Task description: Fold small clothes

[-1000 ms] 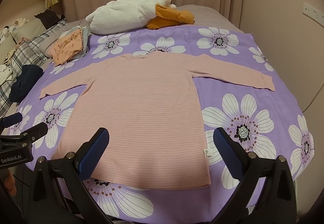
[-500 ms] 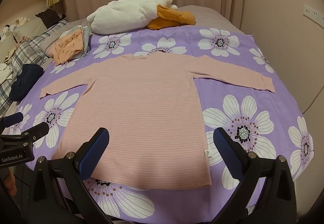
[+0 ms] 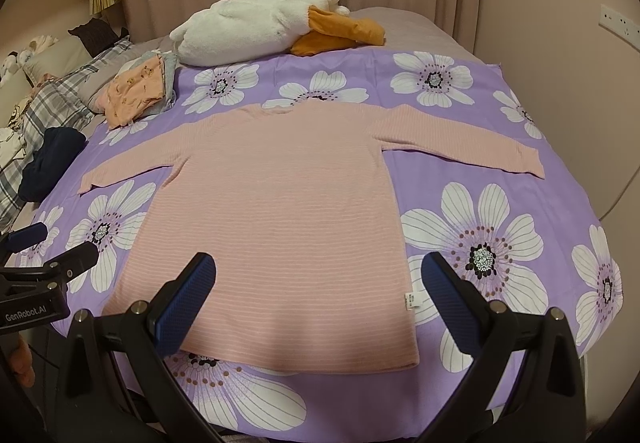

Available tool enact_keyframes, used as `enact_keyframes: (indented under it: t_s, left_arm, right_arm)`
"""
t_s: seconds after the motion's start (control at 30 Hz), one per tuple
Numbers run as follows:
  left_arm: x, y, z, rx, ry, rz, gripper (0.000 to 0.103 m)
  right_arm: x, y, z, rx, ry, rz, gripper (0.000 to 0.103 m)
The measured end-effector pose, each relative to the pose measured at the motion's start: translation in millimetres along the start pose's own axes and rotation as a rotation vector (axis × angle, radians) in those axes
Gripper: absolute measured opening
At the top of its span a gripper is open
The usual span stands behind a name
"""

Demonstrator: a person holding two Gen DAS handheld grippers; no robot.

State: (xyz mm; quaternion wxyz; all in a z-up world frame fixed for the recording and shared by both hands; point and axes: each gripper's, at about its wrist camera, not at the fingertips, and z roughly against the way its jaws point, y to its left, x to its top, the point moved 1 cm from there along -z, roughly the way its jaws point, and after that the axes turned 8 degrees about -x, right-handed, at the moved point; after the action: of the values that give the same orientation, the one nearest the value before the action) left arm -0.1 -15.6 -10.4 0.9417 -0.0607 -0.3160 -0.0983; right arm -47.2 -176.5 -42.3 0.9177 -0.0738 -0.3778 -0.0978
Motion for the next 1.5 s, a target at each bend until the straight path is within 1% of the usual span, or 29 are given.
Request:
enact_keyframes:
  t_s: [0.43, 0.5, 0.57, 0.67, 0.77, 0.83, 0.9, 0.93, 1.03, 1.13, 1.2, 1.3, 1.4, 1.5]
  left_arm:
    - [3, -6, -14, 0.003, 0.034, -0.016, 0.102]
    - [4, -5, -20, -0.011, 0.050, -0.009, 0.102]
    - [5, -4, -27, -0.039, 0.066, 0.008, 0.102]
    - [5, 0, -40, -0.112, 0.097, 0.055, 0.102]
    - [5, 7, -56, -0.251, 0.113, 0.134, 0.102]
    - [3, 13, -68, -0.349, 0.119, 0.208, 0.102]
    - [3, 16, -81, -0.427, 0.125, 0.265, 0.102]
    - [4, 15, -86, -0.434, 0.127, 0.273, 0.102]
    - [8, 7, -99, -0.430, 0.125, 0.246, 0.102]
    - [12, 2, -110, -0.499, 0.144, 0.258, 0.102]
    - [16, -1, -118, -0.538, 0.152, 0.275, 0.102]
    - [22, -3, -128, -0.539, 0.140, 0.266, 0.102]
    - [27, -8, -141, -0.527, 0.174, 0.245, 0.102]
    - [31, -11, -151, -0.541, 0.200, 0.235, 0.102]
  right_arm:
    - [-3, -15, -16, 0.007, 0.030, -0.035, 0.103]
    - [-4, -20, -22, 0.025, 0.042, -0.055, 0.103]
    - [-6, -28, -32, 0.088, 0.064, -0.104, 0.103]
    - [-11, -53, -56, 0.200, 0.113, -0.242, 0.103]
    - [-17, -82, -77, 0.234, 0.134, -0.379, 0.103]
    - [-22, -112, -95, 0.215, 0.141, -0.479, 0.103]
    - [-23, -135, -107, 0.183, 0.131, -0.529, 0.103]
    - [-23, -147, -114, 0.159, 0.124, -0.551, 0.103]
    - [-21, -187, -134, 0.082, 0.119, -0.628, 0.102]
    - [-15, -224, -154, 0.049, 0.106, -0.705, 0.102]
    - [-11, -246, -167, 0.047, 0.091, -0.755, 0.102]
    - [-5, -276, -189, 0.057, 0.074, -0.832, 0.100]
    - [9, -291, -206, 0.066, 0.031, -0.870, 0.100]
    - [23, -305, -225, 0.066, -0.001, -0.909, 0.098]
